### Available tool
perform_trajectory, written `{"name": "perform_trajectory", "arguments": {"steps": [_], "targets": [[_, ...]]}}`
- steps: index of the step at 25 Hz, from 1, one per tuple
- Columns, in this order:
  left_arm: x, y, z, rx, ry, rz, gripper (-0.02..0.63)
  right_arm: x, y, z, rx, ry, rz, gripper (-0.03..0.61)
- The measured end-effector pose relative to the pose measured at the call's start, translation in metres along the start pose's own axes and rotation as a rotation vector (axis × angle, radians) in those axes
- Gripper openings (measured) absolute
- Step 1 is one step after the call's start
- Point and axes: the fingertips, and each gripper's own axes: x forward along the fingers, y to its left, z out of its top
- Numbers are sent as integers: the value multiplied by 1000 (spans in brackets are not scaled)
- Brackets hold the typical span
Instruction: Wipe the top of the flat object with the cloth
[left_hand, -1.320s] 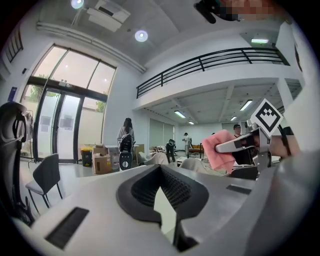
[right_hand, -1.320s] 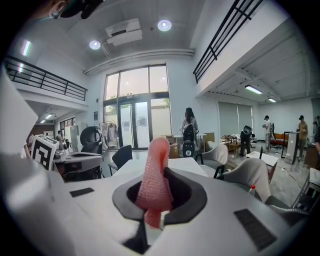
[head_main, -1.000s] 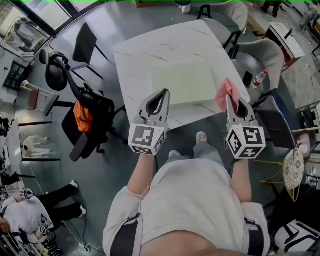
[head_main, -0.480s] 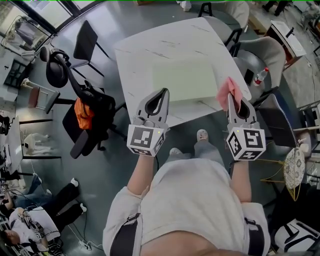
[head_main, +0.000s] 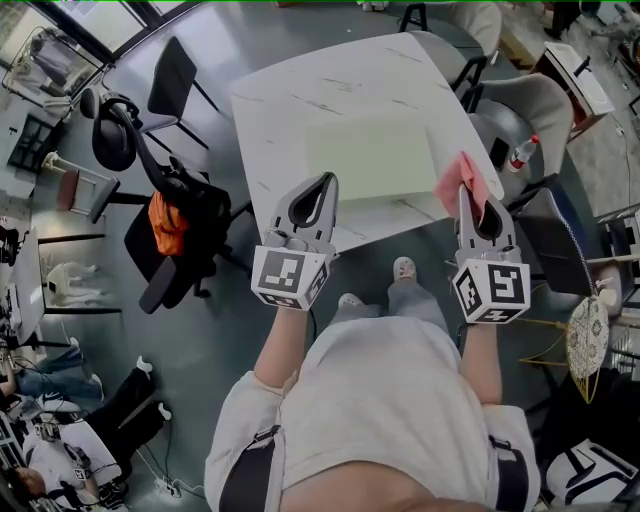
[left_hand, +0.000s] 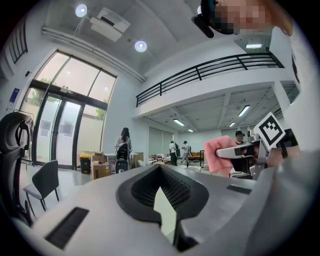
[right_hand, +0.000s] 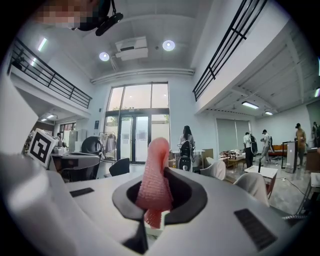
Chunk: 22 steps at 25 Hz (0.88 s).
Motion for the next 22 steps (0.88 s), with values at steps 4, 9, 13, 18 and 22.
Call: {"name": "perform_trajectory", "arguments": {"steps": [4,9,13,18,22], "targets": [[0,0,2,-6,-4,2,12,-1,-1,1,1,-7,0,28],[1,0,2,-4,-4,3,12,-1,-2,-1,6,2,-1,28],[3,1,1,-5,-1,4,12,2,-2,-3,2,4,0,28],[3,2,3,-9,-4,5,12,3,0,0,-2,1,4,28],[4,2,2,-6,-3,4,12,4,1,-1,-6,2,7,28]]}}
